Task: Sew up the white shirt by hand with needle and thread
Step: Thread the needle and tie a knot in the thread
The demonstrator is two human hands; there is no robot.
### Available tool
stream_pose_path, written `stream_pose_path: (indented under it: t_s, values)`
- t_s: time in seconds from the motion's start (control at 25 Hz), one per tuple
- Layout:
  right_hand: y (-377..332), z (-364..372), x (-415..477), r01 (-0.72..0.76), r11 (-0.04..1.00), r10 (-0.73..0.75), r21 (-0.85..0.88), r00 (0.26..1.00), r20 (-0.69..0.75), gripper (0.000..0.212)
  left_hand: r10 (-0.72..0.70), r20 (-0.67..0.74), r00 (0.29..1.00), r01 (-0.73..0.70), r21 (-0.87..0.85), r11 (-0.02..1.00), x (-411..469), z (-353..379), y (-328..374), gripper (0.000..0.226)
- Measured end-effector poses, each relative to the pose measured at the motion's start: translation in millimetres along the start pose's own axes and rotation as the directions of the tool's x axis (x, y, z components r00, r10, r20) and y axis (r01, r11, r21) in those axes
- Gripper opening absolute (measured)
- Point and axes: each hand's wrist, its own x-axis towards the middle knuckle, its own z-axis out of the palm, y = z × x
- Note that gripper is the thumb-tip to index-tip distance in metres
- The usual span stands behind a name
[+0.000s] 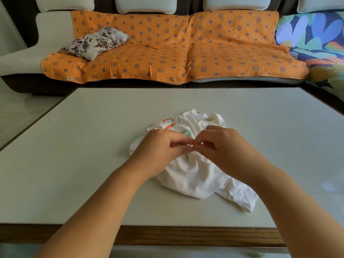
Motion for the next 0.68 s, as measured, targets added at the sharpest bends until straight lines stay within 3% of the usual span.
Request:
stream_pose_path:
  t_s: [0.24,0.52,0.68]
  values:
    - [0.9,-0.3,0.3,-0.134,0.98,0.13,0.15,0.991,0.039,0.008,-0.055,0.006,0.998,0.055,0.044,0.998,-1.2,0.1,2.7,0.02]
    - [-3.3,2.3,2.5,-0.196,0.956,0.183,0.217,0.98,0.079,0.013,-0.068,0.016,0.998,0.068,0.007,0.998,1.3,1.3,-4.4,0.018]
    - [-4.5,-1.9,3.6,-0.289,0.837,0.273,0.464,0.956,0.104,0.031,-0.145,0.011,0.989,0.145,-0.101,0.984,1.6,-0.3,-4.9,0.012]
